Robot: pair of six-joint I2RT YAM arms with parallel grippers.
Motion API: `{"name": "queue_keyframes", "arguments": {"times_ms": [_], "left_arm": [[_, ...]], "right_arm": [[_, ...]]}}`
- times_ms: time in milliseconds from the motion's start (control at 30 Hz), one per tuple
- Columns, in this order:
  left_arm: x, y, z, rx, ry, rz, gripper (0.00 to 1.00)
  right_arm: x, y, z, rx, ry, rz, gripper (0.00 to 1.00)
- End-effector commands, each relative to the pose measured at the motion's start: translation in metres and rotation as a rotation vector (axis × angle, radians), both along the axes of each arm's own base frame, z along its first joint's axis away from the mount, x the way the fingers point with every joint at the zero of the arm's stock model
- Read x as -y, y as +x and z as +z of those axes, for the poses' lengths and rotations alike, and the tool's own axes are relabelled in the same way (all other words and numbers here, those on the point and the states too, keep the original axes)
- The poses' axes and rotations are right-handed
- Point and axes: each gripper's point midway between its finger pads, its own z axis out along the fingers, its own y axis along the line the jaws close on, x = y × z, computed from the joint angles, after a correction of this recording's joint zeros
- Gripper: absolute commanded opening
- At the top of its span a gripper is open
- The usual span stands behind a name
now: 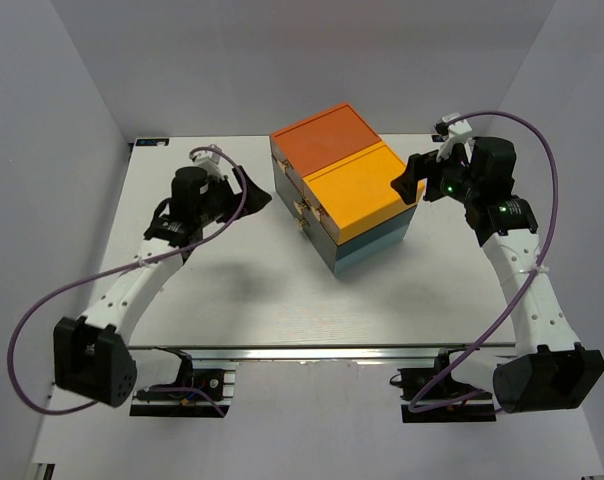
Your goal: Organize the makeup
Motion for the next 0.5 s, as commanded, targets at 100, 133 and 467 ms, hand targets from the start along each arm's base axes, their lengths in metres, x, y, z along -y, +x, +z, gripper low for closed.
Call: {"name": "queue_keyframes", "arguments": {"times_ms": [100, 133, 467], "left_arm": [[-0.011, -0.014, 0.069, 0.217, -0.025, 0.013, 0.98], [-0.010, -0.015, 0.070, 0.216, -0.028, 0.010, 0.98], [-0.011, -0.023, 0.084, 0.254, -0.047, 0.003, 0.98]], "right_arm": [[0.012, -0.011, 0.030, 0.045, 0.004, -0.070, 0.90], [0.012, -0.013, 0.033, 0.047, 0.006, -0.071, 0.89], [0.013, -0.016, 0.045, 0.055, 0.021, -0.085, 0.89]]}}
